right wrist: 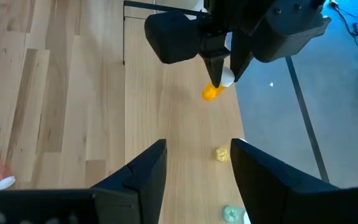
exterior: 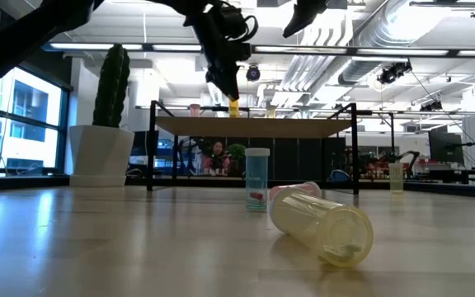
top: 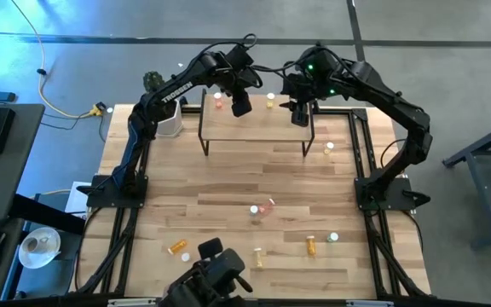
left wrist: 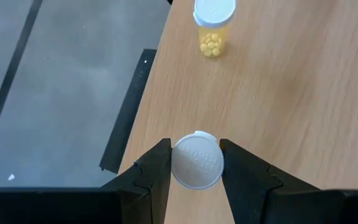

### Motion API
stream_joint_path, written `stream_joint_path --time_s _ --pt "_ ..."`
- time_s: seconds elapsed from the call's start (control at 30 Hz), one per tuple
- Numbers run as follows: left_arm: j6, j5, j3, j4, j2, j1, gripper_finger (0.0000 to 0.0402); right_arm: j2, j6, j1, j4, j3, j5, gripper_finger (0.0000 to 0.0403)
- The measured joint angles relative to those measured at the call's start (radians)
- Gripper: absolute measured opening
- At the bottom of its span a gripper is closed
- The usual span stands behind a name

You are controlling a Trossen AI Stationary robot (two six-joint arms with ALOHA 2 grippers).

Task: Pick and place medicine bottles onto shelf by color
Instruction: Put the top orange pill bottle on the shelf

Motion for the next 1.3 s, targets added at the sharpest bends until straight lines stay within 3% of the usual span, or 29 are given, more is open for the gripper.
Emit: stream_joint_path --time_s 0.53,1.3 --pt "-0.022 0.000 -0.072 0.011 -0.001 0.006 0.0117 0.000 0.000 0.000 0.000 0.000 0.000 0.0170" --pt "-0.022 -0.008 -0.072 0.034 -0.001 0.012 0.0117 0.000 0.000 0.000 0.000 0.000 0.000 0.0170"
